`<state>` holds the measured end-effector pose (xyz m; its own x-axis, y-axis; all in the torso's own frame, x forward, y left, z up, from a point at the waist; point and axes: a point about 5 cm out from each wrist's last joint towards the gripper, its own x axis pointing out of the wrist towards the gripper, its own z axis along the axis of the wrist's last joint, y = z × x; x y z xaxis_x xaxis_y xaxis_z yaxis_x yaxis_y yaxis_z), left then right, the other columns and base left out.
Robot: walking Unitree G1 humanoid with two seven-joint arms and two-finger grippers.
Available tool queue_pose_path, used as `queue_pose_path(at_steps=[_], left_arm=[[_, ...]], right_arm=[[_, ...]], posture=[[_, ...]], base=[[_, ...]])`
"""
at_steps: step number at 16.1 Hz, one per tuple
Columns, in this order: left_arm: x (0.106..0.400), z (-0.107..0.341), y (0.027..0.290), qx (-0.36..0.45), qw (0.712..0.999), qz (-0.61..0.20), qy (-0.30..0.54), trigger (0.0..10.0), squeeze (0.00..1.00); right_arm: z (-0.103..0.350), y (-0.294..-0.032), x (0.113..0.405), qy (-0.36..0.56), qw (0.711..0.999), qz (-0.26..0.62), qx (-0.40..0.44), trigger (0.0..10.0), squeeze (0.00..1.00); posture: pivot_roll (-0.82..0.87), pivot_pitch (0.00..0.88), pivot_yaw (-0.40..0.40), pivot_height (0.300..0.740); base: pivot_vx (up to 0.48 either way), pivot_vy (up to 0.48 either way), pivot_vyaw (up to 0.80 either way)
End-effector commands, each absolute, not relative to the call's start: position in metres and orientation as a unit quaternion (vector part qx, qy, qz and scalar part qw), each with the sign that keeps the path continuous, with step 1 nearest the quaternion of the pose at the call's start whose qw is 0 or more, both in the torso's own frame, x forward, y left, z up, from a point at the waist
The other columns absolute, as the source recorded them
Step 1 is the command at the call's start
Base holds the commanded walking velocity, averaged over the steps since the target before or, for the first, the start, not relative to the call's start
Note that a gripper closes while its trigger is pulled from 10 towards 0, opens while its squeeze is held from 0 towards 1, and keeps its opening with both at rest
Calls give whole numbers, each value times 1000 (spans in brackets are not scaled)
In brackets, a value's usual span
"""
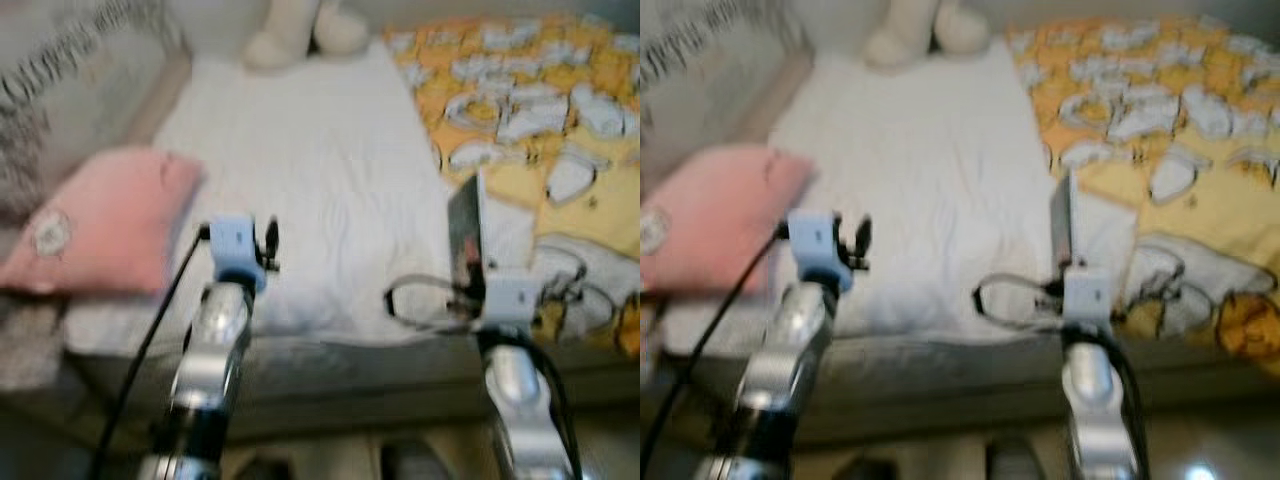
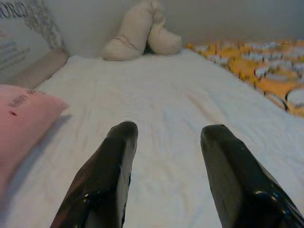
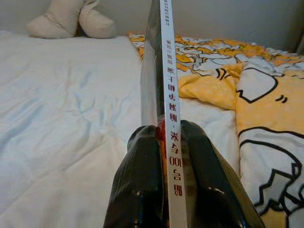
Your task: Clean up the room
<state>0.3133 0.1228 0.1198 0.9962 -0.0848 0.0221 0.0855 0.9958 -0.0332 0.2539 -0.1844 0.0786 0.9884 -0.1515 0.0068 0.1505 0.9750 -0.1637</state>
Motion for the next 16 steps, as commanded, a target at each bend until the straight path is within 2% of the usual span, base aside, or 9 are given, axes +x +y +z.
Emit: queue_pose_path(at_steps=[1, 7, 9, 10, 11, 16], left_arm=[[314, 117, 135, -12, 1000, -20, -4, 10000, 0], [318, 113, 135, -15, 1000, -8, 1, 10000, 0], [315, 113, 129, 17, 1000, -21, -11, 10000, 0], [315, 114, 126, 23, 999, -28, -16, 10000, 0], [315, 115, 125, 6, 999, -38, -16, 10000, 0], [318, 123, 129, 3, 999, -21, -37, 10000, 0]], right_arm=[[94, -173, 263, -32, 995, -61, -71, 0, 0], [100, -176, 271, -46, 994, -56, -77, 0, 0], [100, -174, 273, -43, 994, -43, -86, 0, 0], [100, -173, 273, -42, 994, -36, -91, 10000, 0], [99, -173, 273, -40, 994, -35, -91, 10000, 0], [99, -175, 277, -38, 994, -40, -95, 10000, 0]], posture=[[-192, 0, 101, 703], [-190, 0, 100, 703], [-186, 0, 92, 703], [-184, 0, 88, 703], [-183, 0, 88, 703], [-183, 0, 87, 703]], base=[[0, 465, 0], [0, 469, 0], [0, 236, 0], [0, 0, 0], [0, 0, 0], [477, 0, 0]])
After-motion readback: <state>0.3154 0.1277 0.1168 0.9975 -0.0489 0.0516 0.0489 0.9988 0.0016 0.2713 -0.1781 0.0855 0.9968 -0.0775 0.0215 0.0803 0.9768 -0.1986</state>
